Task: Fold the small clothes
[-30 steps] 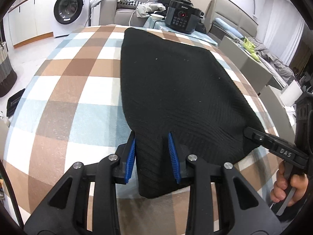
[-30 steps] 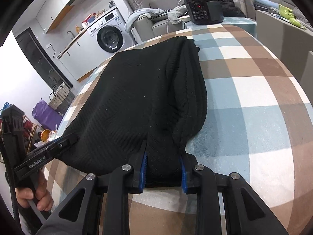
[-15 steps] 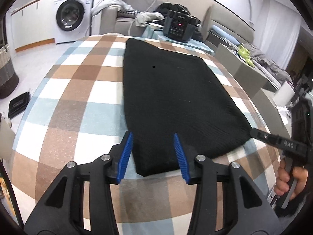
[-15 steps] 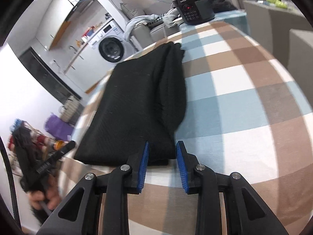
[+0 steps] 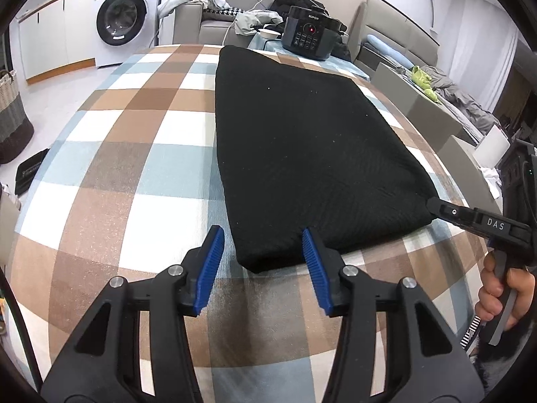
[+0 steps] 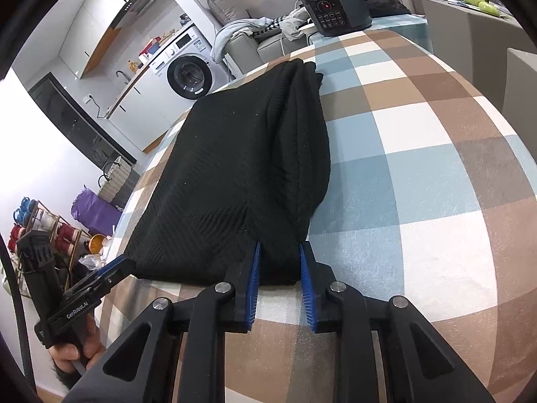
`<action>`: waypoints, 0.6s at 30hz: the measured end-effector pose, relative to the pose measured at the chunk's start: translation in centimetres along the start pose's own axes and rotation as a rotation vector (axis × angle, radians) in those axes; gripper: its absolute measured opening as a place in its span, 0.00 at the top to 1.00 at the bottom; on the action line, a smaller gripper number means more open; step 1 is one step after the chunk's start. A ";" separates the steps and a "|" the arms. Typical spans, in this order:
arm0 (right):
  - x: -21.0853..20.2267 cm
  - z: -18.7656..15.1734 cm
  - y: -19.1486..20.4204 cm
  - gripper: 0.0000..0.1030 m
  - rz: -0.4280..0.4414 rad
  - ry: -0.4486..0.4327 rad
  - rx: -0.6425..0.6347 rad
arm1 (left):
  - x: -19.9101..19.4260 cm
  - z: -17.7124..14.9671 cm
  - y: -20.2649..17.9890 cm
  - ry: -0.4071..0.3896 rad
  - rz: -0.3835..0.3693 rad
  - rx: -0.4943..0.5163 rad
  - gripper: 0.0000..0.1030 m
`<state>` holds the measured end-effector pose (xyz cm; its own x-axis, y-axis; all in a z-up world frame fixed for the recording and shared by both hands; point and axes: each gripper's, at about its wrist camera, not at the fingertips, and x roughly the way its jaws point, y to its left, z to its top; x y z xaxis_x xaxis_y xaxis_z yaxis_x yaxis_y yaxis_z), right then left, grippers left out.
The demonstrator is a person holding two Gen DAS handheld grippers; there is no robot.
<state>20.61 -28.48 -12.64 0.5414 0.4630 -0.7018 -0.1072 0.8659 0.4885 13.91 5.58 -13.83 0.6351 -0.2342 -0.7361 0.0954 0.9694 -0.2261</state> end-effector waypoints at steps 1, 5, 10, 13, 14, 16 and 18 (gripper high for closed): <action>0.1 0.0 0.1 0.78 -0.002 -0.001 -0.001 | 0.2 0.0 0.0 0.001 -0.005 0.003 0.58; 0.4 0.1 0.3 0.78 -0.006 -0.001 -0.008 | 1.3 0.4 0.2 0.024 -0.026 -0.004 0.75; 0.9 0.5 0.5 0.78 -0.008 0.005 -0.017 | 2.2 1.1 -0.1 0.028 -0.027 0.010 0.79; 1.4 0.8 0.7 0.78 -0.008 0.008 -0.025 | 2.6 1.7 0.0 0.024 -0.012 0.010 0.79; 1.6 0.9 0.8 0.78 -0.009 0.008 -0.028 | 2.9 2.1 0.1 0.022 -0.010 0.005 0.79; 2.0 1.2 1.1 0.78 -0.013 0.009 -0.037 | 3.2 2.6 0.4 0.021 -0.006 -0.004 0.79; 2.5 1.7 1.4 0.78 -0.023 0.008 -0.051 | 3.5 3.0 0.5 0.021 -0.004 -0.006 0.79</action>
<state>23.20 -26.45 -12.85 0.5374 0.4443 -0.7168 -0.1370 0.8847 0.4456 18.46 5.48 -14.59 0.6188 -0.2397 -0.7481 0.0930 0.9680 -0.2332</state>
